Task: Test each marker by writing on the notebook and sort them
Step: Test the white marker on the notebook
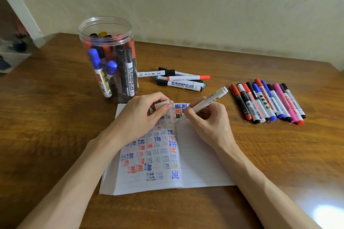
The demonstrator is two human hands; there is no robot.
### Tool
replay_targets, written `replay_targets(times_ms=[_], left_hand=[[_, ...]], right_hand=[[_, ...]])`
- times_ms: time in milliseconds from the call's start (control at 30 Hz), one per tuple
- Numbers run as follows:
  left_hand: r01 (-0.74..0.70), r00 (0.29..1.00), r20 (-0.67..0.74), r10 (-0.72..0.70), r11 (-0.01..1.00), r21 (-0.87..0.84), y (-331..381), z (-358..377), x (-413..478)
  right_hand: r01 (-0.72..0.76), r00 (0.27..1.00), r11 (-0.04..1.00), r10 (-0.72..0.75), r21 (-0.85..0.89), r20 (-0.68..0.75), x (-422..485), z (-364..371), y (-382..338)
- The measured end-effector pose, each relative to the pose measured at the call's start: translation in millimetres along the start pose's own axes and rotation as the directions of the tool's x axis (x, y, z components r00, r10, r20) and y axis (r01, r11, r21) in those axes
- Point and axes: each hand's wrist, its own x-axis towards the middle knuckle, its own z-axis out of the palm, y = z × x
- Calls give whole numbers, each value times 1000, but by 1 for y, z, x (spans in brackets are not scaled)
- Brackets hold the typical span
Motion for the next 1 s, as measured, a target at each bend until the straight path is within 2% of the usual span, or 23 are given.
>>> replay_targets(times_ms=[133,367,634,1000], left_hand=[[1,1000,4,-1,1000,7,-1,0,0],[1,1000,9,-1,1000,-9,-1,1,0],[-6,1000,-6,6,1000,11,-3,1,1],[-5,1000,-2,5,1000,20,-3,2,1]], right_hand=[[8,1000,1000,-8,-22,4,0,1,0],[-55,995,997,51,-45,-83,2,-1,4],[-30,1000,999,30,26,-8,1,0,1],[2,1000,1000,-2,-17,-4,0,0,0]])
